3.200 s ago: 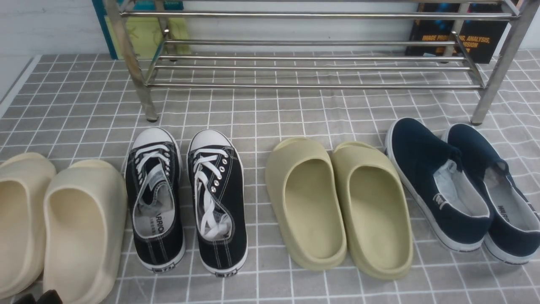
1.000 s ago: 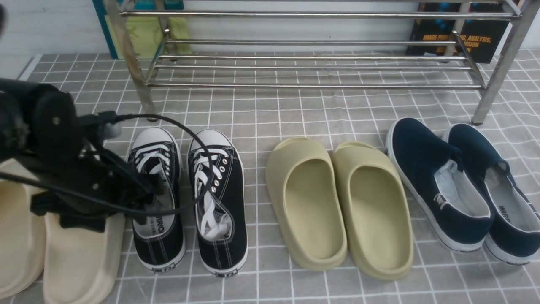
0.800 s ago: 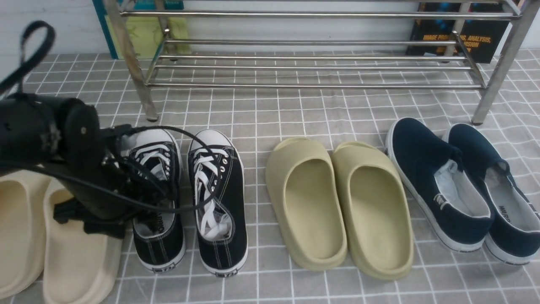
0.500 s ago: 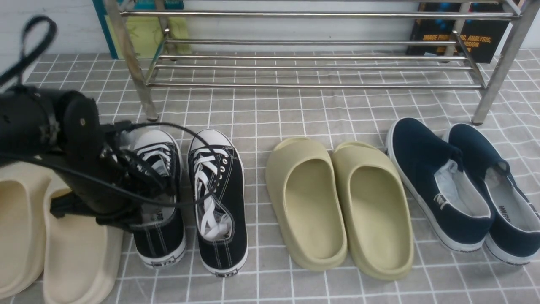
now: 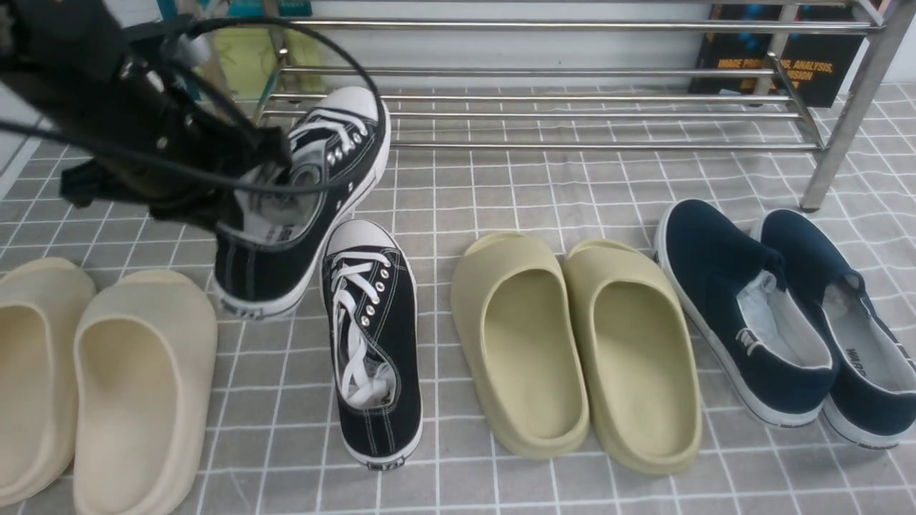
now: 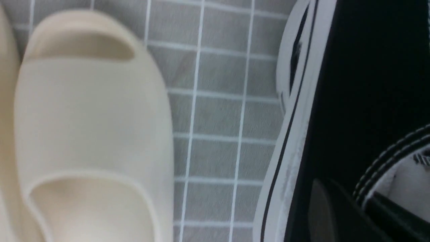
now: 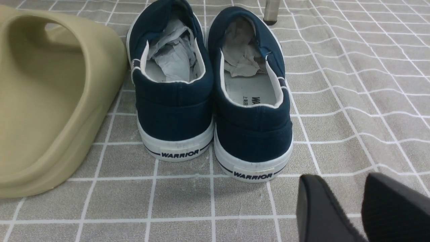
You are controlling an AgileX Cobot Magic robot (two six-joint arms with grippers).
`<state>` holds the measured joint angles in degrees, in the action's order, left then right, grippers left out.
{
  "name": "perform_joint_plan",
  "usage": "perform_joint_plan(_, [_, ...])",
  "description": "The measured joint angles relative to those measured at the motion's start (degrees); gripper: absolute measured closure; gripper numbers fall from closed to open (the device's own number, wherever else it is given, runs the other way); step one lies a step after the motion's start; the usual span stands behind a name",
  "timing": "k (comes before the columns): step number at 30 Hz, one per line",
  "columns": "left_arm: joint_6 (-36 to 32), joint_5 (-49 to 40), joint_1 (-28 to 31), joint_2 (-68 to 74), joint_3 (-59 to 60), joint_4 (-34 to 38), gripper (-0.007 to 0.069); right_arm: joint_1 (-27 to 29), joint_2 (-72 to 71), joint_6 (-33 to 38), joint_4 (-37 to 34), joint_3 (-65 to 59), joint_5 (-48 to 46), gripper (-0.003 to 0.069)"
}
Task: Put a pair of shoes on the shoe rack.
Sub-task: Use the left arm to put a shoe into the shoe rack
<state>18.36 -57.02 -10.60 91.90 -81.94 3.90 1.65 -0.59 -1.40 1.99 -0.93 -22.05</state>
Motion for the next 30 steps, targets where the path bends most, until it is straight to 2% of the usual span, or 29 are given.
perform_joint_plan(5, [0.93, -0.21, 0.0, 7.76, -7.28, 0.0, 0.0638, 0.0, 0.0, 0.0, 0.0, 0.0, 0.0, 0.0419])
perform_joint_plan(14, [2.83, -0.26, 0.0, 23.12, -27.82, -0.25, 0.0638, 0.0, 0.0, 0.0, 0.0, 0.0, 0.0, 0.0419])
perform_joint_plan(21, [6.32, -0.99, 0.0, 33.74, -42.38, -3.36, 0.0638, 0.0, 0.0, 0.0, 0.0, 0.0, 0.0, 0.0419])
perform_joint_plan(30, [7.15, -0.64, 0.0, 37.42, -46.29, -6.37, 0.0629, 0.0, 0.0, 0.0, 0.0, 0.0, 0.0, 0.0419])
